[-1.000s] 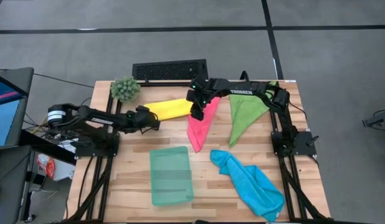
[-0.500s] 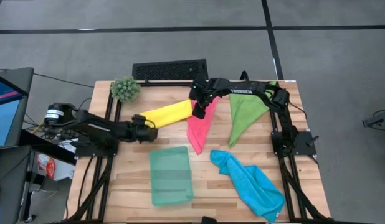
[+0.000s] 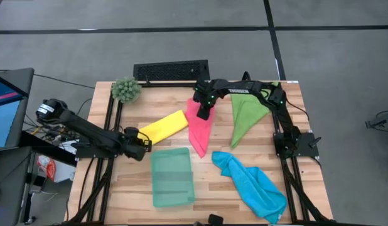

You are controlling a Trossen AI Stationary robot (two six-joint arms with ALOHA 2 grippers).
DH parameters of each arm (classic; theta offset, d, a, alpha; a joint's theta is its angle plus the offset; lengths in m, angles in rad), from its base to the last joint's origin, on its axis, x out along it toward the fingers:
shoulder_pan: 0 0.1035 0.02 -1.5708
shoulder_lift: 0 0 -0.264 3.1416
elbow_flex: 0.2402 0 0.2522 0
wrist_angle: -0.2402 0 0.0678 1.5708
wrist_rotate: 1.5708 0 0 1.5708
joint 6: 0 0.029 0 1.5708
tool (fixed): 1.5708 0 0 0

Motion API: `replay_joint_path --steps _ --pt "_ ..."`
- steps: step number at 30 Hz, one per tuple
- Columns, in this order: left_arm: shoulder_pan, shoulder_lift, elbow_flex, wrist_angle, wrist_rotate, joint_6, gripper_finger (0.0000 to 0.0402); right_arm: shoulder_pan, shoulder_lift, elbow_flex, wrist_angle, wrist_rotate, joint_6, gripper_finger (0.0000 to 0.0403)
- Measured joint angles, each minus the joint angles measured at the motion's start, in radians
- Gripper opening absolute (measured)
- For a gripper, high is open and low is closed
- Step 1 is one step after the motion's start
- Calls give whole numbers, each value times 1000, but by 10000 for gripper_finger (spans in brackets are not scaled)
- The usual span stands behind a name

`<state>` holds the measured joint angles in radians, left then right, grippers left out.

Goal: Fold microfiber towels
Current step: Fold the yellow towel

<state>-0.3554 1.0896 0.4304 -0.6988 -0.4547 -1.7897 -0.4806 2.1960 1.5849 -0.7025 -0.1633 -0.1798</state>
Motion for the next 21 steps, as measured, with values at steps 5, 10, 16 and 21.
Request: replay_joint_path --steps 5,10,16,21 --pt "0 -57 81 -138 -118 13 0 -7 -11 -3 -34 139 42 85" --pt "17 -61 86 -185 -225 18 0 -68 -48 -8 -63 307 53 85" --pt "54 -44 34 -70 -220 41 0 -135 -127 -8 -103 190 67 85" --pt "69 -4 -14 100 -212 99 0 -133 -188 -5 -38 -137 213 85"
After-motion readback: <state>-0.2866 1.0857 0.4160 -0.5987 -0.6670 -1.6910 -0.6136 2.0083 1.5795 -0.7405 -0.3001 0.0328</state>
